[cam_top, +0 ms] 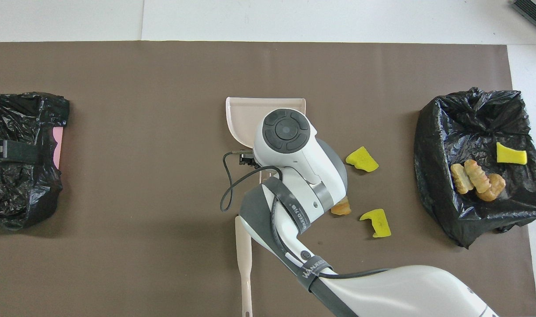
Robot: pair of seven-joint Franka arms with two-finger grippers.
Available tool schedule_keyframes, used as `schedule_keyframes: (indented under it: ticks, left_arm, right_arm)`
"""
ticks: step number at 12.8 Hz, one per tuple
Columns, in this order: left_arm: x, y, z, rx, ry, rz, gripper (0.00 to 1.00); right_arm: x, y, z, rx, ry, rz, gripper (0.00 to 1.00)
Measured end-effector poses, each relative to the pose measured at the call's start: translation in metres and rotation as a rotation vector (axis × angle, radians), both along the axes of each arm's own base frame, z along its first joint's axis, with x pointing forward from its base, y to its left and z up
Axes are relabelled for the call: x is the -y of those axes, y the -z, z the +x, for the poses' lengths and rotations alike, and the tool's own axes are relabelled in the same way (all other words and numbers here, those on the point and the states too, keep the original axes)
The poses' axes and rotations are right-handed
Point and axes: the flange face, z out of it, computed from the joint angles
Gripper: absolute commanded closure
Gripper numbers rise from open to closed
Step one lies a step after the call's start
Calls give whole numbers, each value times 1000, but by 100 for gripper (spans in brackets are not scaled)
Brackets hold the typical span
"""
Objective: Sweep and dump trash in bin
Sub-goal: 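Return the dustpan to the table center with the right gripper, then reach the left gripper toward the dustpan handle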
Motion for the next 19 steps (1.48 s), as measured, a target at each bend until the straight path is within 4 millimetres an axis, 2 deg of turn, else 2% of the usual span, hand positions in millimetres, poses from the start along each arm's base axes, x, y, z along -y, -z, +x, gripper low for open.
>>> schedule_keyframes:
  ticks: [2, 4, 5, 7, 10, 13, 15, 19]
  left_arm:
    - [-2, 1, 5, 20, -4, -1, 0]
    - [2, 6, 10, 32, -5, -2, 0]
    - [3, 7, 16, 57, -8, -3, 0]
    - [9, 12, 28, 102, 0, -6, 0]
    - [30, 25, 49, 162, 20, -14, 0]
    - [52, 38, 66, 204, 21, -28, 0]
    - [81, 42, 67, 199, 57, -40, 0]
    - [189, 74, 79, 177, 44, -101, 0]
  right_arm:
    - [17, -27, -8, -54, 36, 11, 0]
    - [16, -47, -33, -80, 35, 35, 0]
    - [11, -53, -52, -85, 19, 32, 0]
    - [-6, -56, -95, -99, 4, 13, 0]
    - [-27, -49, -153, -112, 17, -21, 0]
    - [-37, -43, -186, -113, 60, -36, 0]
    - [-55, -32, -210, -97, 98, -27, 0]
    - [-79, 14, -256, -94, 77, -34, 0]
